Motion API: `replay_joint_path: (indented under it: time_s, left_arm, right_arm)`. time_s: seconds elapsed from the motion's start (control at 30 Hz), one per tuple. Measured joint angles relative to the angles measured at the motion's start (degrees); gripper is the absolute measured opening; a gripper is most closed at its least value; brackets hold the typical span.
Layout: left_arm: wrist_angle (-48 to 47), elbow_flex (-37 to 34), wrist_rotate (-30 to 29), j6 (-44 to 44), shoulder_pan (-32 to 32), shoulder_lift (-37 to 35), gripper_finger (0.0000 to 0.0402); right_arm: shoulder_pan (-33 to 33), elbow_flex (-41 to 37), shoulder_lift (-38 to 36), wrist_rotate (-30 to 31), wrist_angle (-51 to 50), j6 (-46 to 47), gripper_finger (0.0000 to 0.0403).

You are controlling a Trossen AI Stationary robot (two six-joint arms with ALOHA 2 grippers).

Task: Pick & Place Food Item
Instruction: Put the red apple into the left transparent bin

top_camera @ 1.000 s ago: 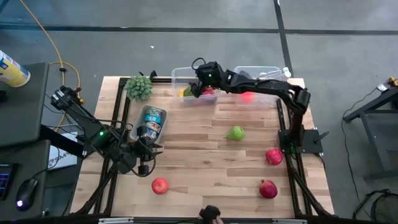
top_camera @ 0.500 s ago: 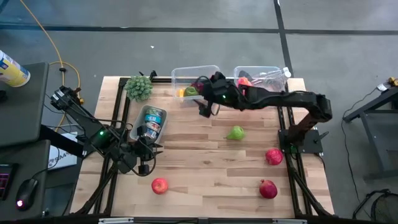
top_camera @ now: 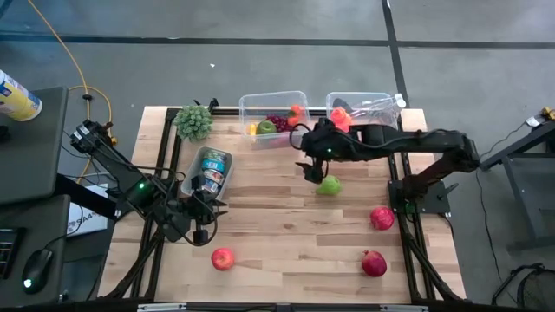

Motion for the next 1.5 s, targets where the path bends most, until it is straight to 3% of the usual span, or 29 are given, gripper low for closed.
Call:
replay_joint_path:
  time_s: [0.13, 0.33, 0.53, 0.67, 0.8, 0.9, 1.27, 1.5]
  left_arm:
    - [1.7, 0.0, 0.0, 0.0, 0.0, 0.0, 0.0083]
    - [4.5, 0.0, 0.0, 0.0, 0.0, 0.0, 0.0083]
    - [7.4, 0.0, 0.0, 0.0, 0.0, 0.0, 0.0083]
    - [9.2, 0.0, 0.0, 0.0, 0.0, 0.0, 0.0083]
    - [10.4, 0.0, 0.0, 0.0, 0.0, 0.0, 0.0083]
    - [11.6, 0.0, 0.0, 0.0, 0.0, 0.0, 0.0083]
    - [19.2, 0.0, 0.0, 0.0, 0.0, 0.0, 0.0083]
    - [24.4, 0.0, -0.4, 0.0, 0.0, 0.1, 0.0083]
  right_arm:
    - [0.9, 0.0, 0.3, 0.1, 5.6, 0.2, 0.0378]
    - [6.2, -1.4, 0.5, 0.6, 5.6, 4.7, 0.0378]
    - [14.3, -10.3, 0.7, 3.8, 7.9, 17.0, 0.0378]
    - [19.6, -12.0, 0.4, 5.7, 7.0, 29.1, 0.0378]
    - [27.8, -12.3, 0.6, 13.6, 5.7, 37.7, 0.0378]
    - [32.7, -12.3, 0.5, 15.2, 4.8, 44.9, 0.0378]
    - [45.5, -12.2, 0.3, 17.9, -18.5, 79.6, 0.0378]
    - [49.2, -12.2, 0.3, 10.0, -29.9, 97.4, 0.0378]
